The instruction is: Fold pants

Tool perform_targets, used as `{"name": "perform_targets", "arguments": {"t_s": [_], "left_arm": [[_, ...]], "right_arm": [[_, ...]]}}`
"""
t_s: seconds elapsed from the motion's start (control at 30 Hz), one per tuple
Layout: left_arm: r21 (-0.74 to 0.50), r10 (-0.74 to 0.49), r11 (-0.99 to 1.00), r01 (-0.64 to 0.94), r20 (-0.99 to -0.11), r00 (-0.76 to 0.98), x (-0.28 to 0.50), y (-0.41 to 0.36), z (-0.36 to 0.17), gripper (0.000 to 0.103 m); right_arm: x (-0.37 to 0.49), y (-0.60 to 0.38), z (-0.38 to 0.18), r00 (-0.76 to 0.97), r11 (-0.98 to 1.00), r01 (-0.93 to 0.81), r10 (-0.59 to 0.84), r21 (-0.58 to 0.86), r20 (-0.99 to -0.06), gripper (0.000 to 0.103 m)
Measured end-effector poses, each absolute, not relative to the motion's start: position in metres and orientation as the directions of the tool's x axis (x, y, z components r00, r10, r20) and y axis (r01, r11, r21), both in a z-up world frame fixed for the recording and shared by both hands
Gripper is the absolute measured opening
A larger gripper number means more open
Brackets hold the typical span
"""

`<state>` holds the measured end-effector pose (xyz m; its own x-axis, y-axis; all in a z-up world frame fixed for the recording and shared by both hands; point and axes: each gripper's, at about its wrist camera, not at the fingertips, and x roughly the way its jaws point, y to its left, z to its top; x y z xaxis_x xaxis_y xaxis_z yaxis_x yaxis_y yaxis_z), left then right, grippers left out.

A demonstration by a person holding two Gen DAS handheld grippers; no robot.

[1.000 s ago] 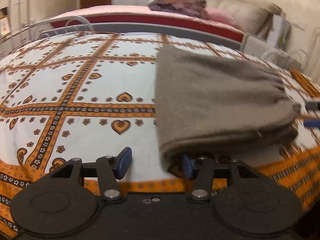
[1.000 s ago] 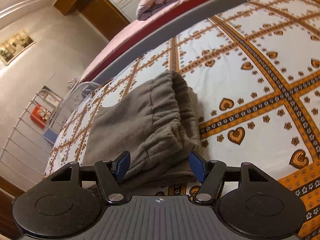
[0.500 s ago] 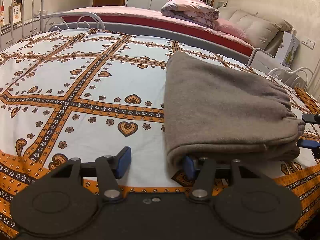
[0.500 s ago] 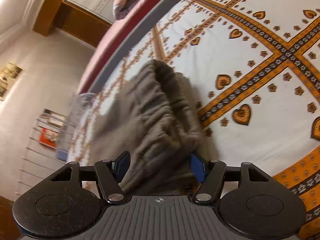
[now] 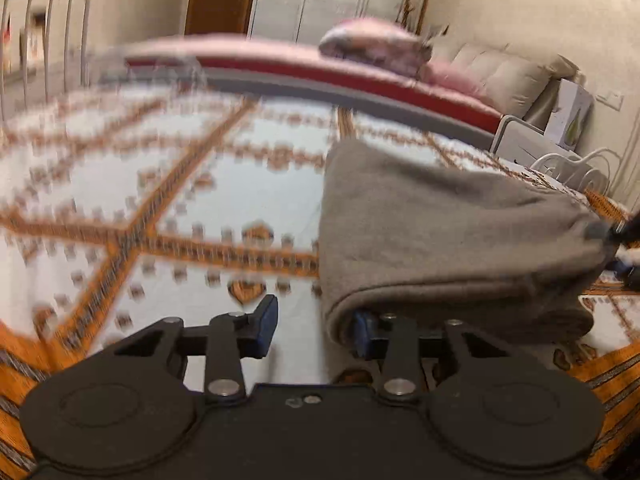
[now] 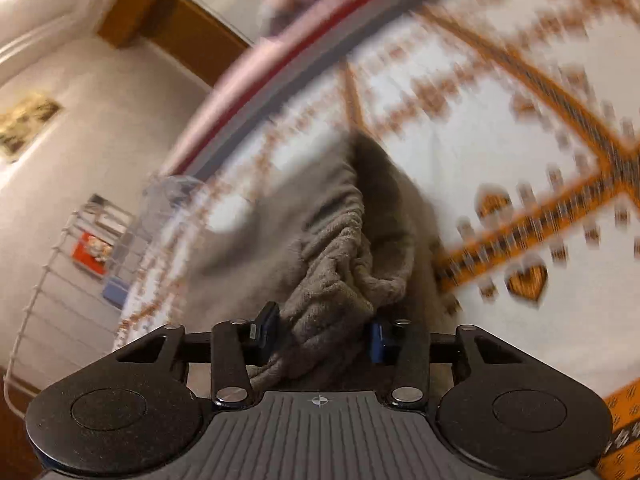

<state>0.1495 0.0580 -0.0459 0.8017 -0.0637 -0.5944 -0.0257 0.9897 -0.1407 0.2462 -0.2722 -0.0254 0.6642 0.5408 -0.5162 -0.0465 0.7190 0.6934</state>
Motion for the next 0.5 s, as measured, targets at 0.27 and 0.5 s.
{"name": "perform_targets", "arguments": {"t_s": [0.27,0.5], "left_arm": [[-0.15,-0.084,0.988,-0.02,-0.654,0.752,0.151,0.064,-0.06,0.041],[-0.165,-0.031,0.98,-0.114,-0.686,0.727,0.131,0.095,-0.051,0.031]], "right_arm": [[0.245,-0.275,-0.05,0.618,0.778,0.034,0.477,0.627,-0.625,0.044],[0.232,-0.289,-0.037,0.629,0.778,0.018,0.479,0.628,-0.612,0.054]]}}
